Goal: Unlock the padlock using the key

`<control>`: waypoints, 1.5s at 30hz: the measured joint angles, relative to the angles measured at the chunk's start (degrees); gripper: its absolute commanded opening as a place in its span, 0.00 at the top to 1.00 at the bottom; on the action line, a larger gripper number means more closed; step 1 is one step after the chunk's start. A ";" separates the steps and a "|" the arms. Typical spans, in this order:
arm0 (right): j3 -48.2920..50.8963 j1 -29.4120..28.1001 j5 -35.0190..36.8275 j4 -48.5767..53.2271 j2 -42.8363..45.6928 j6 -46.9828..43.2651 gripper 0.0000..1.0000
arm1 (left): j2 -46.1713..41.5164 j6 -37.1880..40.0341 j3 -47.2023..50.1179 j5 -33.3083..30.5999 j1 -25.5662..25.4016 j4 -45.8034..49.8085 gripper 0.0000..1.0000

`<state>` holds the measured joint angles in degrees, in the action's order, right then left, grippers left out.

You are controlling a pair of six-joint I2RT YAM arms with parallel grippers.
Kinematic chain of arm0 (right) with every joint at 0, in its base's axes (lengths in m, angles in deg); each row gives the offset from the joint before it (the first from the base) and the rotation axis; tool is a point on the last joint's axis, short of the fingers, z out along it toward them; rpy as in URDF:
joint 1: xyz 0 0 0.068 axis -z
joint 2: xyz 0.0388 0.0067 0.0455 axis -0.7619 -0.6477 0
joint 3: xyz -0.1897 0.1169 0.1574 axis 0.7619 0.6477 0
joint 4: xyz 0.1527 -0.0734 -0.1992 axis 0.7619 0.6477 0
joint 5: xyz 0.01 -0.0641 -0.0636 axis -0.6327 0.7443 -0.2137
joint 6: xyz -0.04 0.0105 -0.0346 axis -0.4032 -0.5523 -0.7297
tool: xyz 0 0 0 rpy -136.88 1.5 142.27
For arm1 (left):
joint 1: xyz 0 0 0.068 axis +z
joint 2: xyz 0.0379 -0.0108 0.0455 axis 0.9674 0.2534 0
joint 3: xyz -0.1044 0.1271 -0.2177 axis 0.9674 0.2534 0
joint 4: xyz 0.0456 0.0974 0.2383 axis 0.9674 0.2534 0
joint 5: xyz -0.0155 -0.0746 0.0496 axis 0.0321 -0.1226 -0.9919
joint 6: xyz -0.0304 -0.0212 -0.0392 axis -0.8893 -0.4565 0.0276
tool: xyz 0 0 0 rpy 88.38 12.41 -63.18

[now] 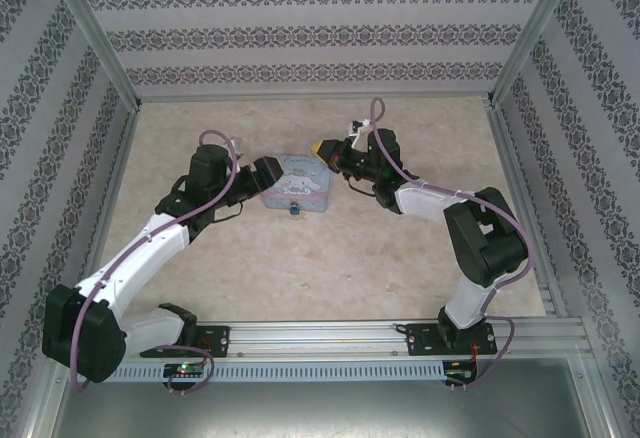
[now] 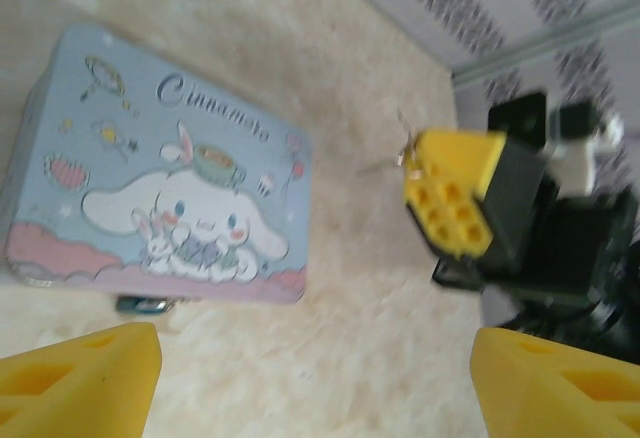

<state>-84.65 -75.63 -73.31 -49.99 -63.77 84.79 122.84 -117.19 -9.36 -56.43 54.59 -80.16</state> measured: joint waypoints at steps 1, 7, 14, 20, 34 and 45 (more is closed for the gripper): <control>0.00 0.00 0.00 0.02 -0.44 -0.15 1.00 | 0.02 1.75 0.48 0.39 -0.33 0.61 0.19; 0.00 0.00 -0.24 0.59 -3.48 -0.20 1.00 | 3.65 10.10 3.87 2.58 -2.12 1.05 0.21; 0.02 0.00 -0.44 0.81 -4.17 -0.24 1.00 | 10.08 16.44 7.87 2.54 -3.72 -3.30 0.32; 0.13 0.00 -0.44 0.81 -4.31 -0.17 1.00 | 15.10 19.12 9.66 2.16 -4.17 -9.70 0.38; 0.02 0.04 -0.50 0.85 -6.34 0.02 1.00 | 24.50 22.34 10.34 -4.00 -6.45 -21.70 0.46; -0.52 0.39 -0.81 1.25 -7.58 0.31 1.00 | 29.46 22.32 10.97 -8.44 -6.97 -27.96 0.52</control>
<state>-85.17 -75.24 -74.12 -48.75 -71.35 85.10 152.31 -94.88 1.61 -64.87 47.62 -108.12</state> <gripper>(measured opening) 0.050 0.491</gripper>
